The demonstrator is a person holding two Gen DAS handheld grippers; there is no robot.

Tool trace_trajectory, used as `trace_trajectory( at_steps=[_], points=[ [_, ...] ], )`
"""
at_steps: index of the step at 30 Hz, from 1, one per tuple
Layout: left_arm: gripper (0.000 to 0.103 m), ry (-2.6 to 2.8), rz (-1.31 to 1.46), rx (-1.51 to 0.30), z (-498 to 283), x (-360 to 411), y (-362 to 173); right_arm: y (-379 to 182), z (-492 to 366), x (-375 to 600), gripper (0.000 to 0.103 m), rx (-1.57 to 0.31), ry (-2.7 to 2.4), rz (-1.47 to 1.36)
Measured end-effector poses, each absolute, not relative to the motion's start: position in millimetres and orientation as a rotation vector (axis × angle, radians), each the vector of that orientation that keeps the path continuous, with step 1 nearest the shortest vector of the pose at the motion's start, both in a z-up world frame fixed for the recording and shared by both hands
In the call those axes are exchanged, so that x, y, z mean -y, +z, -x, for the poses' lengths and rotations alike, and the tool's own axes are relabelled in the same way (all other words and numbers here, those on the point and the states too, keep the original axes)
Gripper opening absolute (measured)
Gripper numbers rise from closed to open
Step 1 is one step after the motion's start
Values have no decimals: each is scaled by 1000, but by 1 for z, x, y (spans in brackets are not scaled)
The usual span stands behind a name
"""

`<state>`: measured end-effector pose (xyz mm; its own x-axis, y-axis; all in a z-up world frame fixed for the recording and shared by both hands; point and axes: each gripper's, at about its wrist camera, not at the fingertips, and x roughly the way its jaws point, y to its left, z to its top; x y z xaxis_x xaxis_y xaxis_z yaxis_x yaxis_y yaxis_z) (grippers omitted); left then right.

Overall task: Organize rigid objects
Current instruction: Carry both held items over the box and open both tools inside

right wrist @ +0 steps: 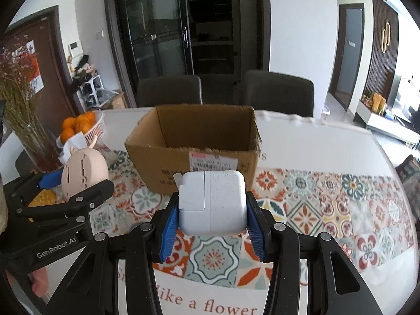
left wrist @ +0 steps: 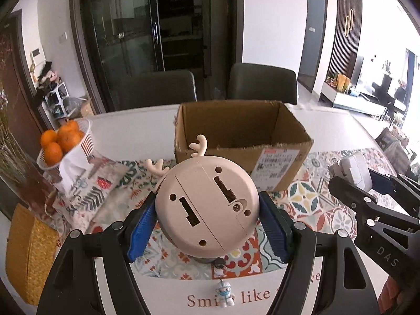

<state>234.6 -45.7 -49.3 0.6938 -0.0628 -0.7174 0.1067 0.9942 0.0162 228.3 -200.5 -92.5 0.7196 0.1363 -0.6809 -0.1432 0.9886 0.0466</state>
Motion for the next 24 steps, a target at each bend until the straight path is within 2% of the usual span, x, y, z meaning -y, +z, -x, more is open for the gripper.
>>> trace_trajectory(
  at_steps=[13,24],
  points=[
    [74,-103,-61,-725,-259,36,-20,-64,-255,187,47,-688,187,24],
    [74,-129,-63,-713,-297,37,-17,-64,-290,190,47,-679,193,16]
  ],
)
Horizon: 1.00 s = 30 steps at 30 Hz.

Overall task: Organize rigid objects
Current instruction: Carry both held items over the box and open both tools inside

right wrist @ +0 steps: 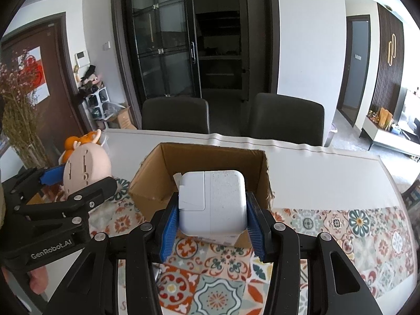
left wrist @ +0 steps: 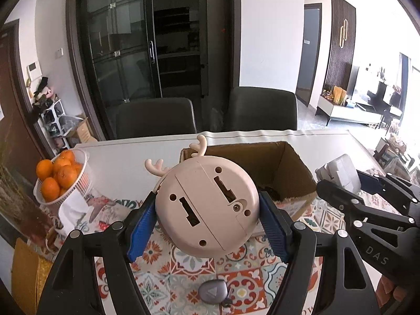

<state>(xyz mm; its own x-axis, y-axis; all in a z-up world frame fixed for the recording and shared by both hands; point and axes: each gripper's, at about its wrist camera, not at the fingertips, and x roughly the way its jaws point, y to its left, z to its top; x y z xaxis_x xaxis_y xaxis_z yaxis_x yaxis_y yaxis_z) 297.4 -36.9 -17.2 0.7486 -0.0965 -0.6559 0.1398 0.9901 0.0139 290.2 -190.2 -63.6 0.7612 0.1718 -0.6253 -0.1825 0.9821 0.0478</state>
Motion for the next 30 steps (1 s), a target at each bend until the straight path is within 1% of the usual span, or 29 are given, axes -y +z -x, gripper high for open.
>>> trace_trajectory(
  at_steps=[6,14,30],
  points=[
    [74,-141,-74,-727,-324,40,-22,-69,-315,192,47,-697,187,21],
    [74,-161,-79,-795,-360,44,-40,-77,-346,193,47,-727,180,41],
    [74,-156,-127,-939,-410,57,-84,-123,-392,196,47,-866,165,42]
  ],
)
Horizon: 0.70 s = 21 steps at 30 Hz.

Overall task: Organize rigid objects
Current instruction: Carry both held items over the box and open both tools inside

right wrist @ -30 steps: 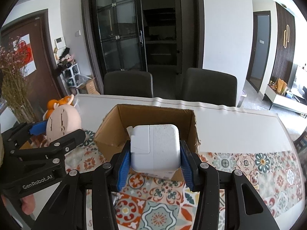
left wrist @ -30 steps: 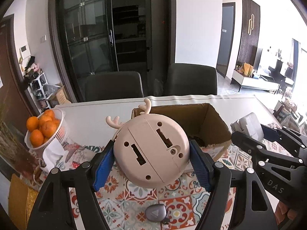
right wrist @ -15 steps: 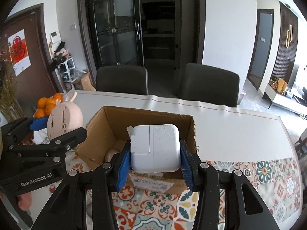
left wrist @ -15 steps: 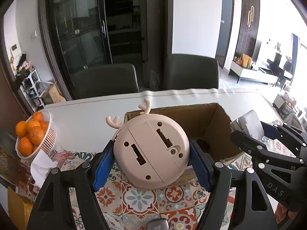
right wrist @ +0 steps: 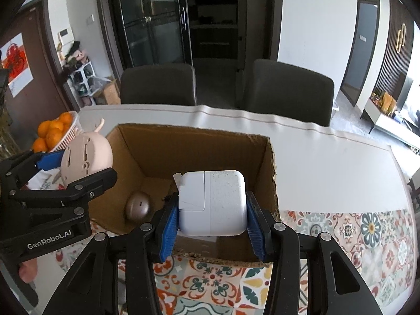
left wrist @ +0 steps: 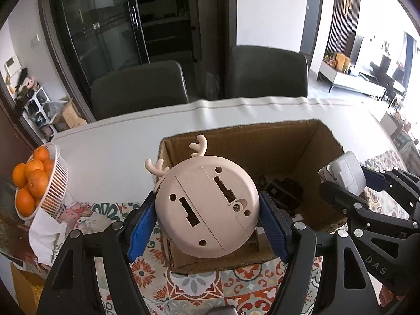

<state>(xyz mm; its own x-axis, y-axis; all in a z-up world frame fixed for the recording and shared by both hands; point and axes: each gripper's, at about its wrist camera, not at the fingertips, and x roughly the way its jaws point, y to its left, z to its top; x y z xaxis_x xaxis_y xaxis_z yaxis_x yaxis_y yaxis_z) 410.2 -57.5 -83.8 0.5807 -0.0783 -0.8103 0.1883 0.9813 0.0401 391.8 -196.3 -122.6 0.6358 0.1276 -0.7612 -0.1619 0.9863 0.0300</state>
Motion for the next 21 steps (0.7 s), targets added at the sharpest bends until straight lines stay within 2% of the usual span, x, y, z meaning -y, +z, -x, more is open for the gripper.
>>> trace_trajectory(
  at_steps=[7,10,12,15,19,21],
  points=[
    [75,-148,-127,-990,-413,59,-98,-137,-399,198,47,-905,160,42],
    [83,-124,-142,-967,-410,58,-95,-139,-399,199,47,-910,159,43],
    [83,-94,-152,-950,-408,54,-92,-140,-398,198,47,-914,159,42],
    [94,-30,-158,-915,-399,47,-85,-139,-398,196,47,-910,160,43],
    [96,34,-157,-889,-390,35,-79,-137,-399,190,47,-901,164,57],
    [97,55,-148,-884,-387,29,-76,-135,-398,187,61,-898,149,67]
  ],
)
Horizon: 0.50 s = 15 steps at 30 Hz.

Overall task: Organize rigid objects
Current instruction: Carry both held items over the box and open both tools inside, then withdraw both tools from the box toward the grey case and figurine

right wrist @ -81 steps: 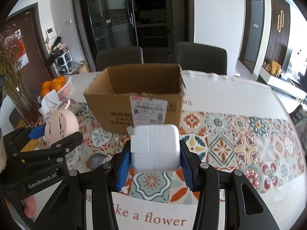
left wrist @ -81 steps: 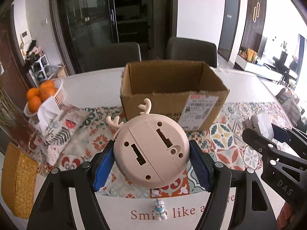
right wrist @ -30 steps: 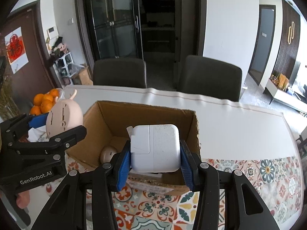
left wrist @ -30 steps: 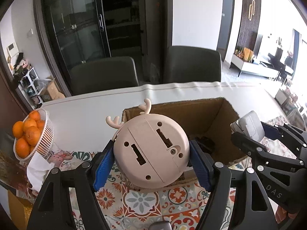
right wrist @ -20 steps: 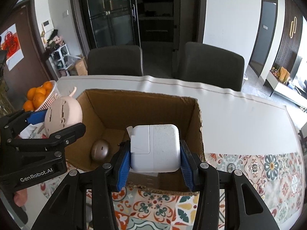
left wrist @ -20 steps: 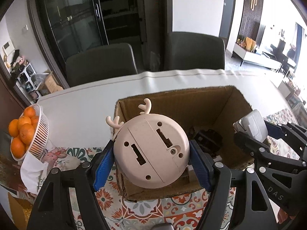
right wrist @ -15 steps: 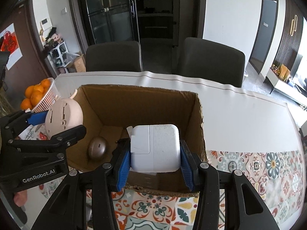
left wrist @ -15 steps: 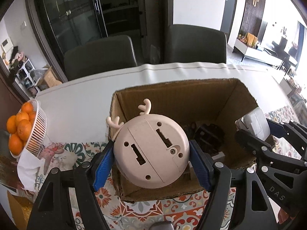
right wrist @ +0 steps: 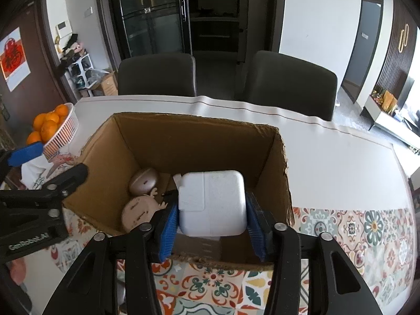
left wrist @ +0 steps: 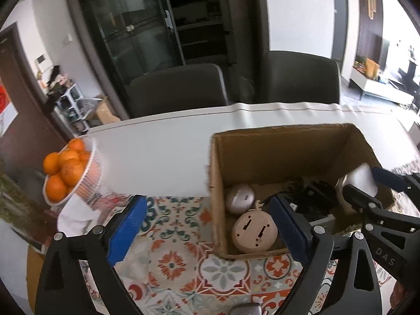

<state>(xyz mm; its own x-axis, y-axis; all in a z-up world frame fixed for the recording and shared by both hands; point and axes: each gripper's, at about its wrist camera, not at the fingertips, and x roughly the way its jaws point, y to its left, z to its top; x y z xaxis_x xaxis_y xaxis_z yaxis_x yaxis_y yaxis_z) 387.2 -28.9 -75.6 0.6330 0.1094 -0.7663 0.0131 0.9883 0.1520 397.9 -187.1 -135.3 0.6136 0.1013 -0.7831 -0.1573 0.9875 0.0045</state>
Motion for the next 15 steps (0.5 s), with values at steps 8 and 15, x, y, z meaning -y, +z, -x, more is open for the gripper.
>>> trace_trajectory(
  at_steps=[8,15],
  points=[
    [100,68,-103,-846,-352,16,-58,-111,-370,181,63,-838,100,85],
    [103,82,-106,-806,-316,10,-47,-97,-331,176,63,-794,99,83]
  ],
)
